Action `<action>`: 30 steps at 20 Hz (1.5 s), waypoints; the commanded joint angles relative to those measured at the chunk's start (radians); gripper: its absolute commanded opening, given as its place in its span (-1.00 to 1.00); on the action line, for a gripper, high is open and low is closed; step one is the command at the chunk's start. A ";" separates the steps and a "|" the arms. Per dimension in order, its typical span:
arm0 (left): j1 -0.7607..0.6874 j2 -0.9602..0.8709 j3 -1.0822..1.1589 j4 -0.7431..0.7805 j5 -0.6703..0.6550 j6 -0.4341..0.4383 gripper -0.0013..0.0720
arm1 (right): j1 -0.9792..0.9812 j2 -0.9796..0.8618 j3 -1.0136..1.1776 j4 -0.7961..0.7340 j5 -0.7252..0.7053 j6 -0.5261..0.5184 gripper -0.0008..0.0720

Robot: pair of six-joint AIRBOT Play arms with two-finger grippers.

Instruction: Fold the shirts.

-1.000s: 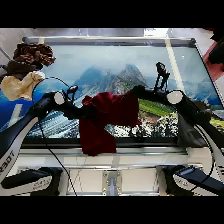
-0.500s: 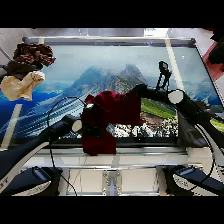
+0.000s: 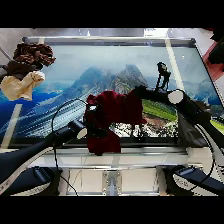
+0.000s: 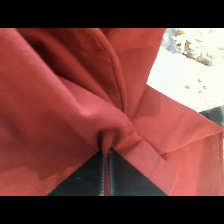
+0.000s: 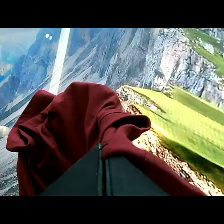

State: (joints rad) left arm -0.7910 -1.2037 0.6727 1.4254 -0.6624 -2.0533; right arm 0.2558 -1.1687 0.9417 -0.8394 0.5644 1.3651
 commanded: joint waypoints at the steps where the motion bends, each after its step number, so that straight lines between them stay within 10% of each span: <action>1: -0.013 -0.009 0.000 0.010 0.013 -0.018 -0.94 | 0.000 0.000 0.001 0.001 0.013 -0.001 -0.92; 8: -0.013 0.123 0.178 0.343 -0.080 -0.108 -0.95 | -0.062 0.044 0.024 -0.109 0.054 0.000 -0.92; 15: -0.013 0.398 0.390 0.885 -0.691 -0.156 -0.95 | -0.312 0.303 0.205 -0.237 0.378 0.000 -0.93; 23: -0.014 0.508 0.661 0.912 -0.686 -0.002 -0.96 | -0.317 0.663 0.435 -0.282 0.454 0.102 -0.93; 30: 0.088 0.296 0.679 0.949 -0.647 0.082 -0.95 | -0.300 0.472 0.295 -0.218 0.509 0.130 -0.93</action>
State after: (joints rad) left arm -0.7597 -0.8066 1.3392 2.3669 -1.3113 -2.0308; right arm -0.0563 -0.6144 1.3018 -1.0939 1.0515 1.4902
